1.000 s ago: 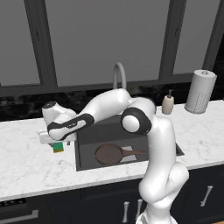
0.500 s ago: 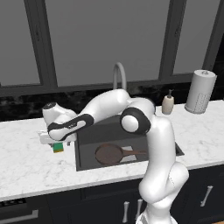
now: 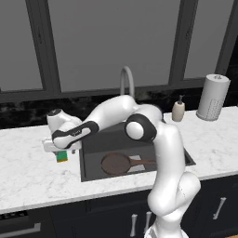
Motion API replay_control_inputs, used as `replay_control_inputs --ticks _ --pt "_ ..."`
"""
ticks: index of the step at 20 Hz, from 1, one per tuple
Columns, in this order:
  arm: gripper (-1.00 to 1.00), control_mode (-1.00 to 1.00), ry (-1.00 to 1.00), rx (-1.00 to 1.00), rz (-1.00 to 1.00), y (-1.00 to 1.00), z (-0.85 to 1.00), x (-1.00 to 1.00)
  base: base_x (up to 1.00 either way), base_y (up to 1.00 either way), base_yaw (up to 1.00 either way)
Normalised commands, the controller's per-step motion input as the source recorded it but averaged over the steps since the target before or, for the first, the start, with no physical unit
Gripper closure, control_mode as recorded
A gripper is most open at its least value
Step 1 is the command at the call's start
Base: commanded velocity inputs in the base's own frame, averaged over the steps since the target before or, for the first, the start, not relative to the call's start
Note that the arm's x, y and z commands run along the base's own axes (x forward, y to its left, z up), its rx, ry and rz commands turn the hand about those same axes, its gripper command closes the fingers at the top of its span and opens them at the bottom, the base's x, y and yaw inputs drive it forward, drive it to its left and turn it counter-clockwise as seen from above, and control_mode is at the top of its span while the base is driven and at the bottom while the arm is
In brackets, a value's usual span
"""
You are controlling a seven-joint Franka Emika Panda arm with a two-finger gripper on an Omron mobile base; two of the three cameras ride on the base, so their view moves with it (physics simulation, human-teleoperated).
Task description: Pick the pan and sponge and place them into the sink. Then turn on the water.
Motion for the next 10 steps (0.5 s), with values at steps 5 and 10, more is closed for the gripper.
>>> replay_control_inputs --ticks 5,10 --pt "-1.0 -1.0 0.0 0.0 0.0 0.16 -0.02 0.05 0.0 0.0 0.0" --pt "-1.0 -1.0 0.0 0.0 0.0 0.15 -0.07 0.01 0.0 0.0 0.0"
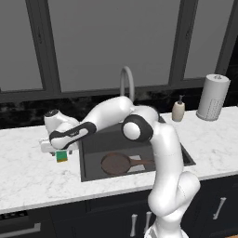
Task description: Pick the pan and sponge and place them into the sink. Then turn on the water.
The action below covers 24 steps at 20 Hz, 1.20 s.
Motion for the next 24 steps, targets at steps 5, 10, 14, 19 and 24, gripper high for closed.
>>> replay_control_inputs --ticks 5,10,14,19,24 --pt "-1.0 -1.0 0.0 0.0 0.0 0.07 -0.27 0.11 0.0 0.0 0.0" --pt "-1.0 -1.0 0.0 0.0 0.0 0.09 -0.4 0.08 0.0 0.0 0.0" --pt "1.0 -1.0 0.0 0.0 0.0 0.17 -0.4 0.01 0.0 0.0 0.0" --pt "1.0 -1.0 0.0 0.0 0.0 0.02 -0.27 0.0 0.0 0.0 0.0" --pt "1.0 -1.0 -0.01 0.04 0.0 -0.57 -0.13 -0.45 0.0 0.0 0.0"
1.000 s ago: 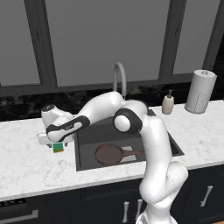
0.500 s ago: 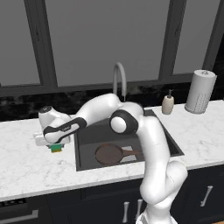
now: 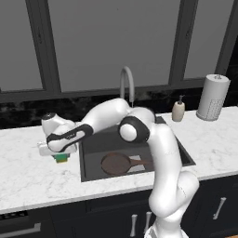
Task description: Pick the pan and sponge and place them into the sink. Then turn on the water.
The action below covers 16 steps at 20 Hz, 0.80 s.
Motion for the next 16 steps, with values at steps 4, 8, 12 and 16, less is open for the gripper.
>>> replay_control_inputs --ticks 4,8,12,16 --pt "1.0 -1.0 -0.02 0.13 0.0 -1.0 -0.01 -0.83 0.0 0.0 0.0" --pt "1.0 -1.0 -0.09 0.09 0.0 -1.0 0.31 -0.81 0.0 0.0 0.0" --pt "1.0 -1.0 -0.04 0.08 -0.03 -1.0 0.25 -0.32 0.0 0.0 0.0" --pt "1.0 -1.0 -0.03 0.05 -0.09 -1.0 0.19 0.0 0.0 0.0 0.0"
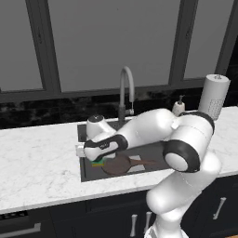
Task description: Pick the pan and sponge and place them into the sink. Then turn on the water.
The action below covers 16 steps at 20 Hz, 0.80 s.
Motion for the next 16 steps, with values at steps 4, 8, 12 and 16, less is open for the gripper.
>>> replay_control_inputs --ticks 4,8,12,16 --pt "1.0 -1.0 0.12 0.1 -0.07 -0.93 0.05 0.5 0.0 0.0 0.0" --pt "1.0 -1.0 0.07 0.01 -0.04 -0.4 -0.06 0.49 0.0 0.0 0.0" --pt "1.0 -1.0 0.0 -0.05 -0.02 -0.16 -0.21 0.37 0.0 0.0 0.0" --pt "1.0 -1.0 0.0 -0.04 -0.03 -0.17 -0.29 0.47 0.0 0.0 0.0"
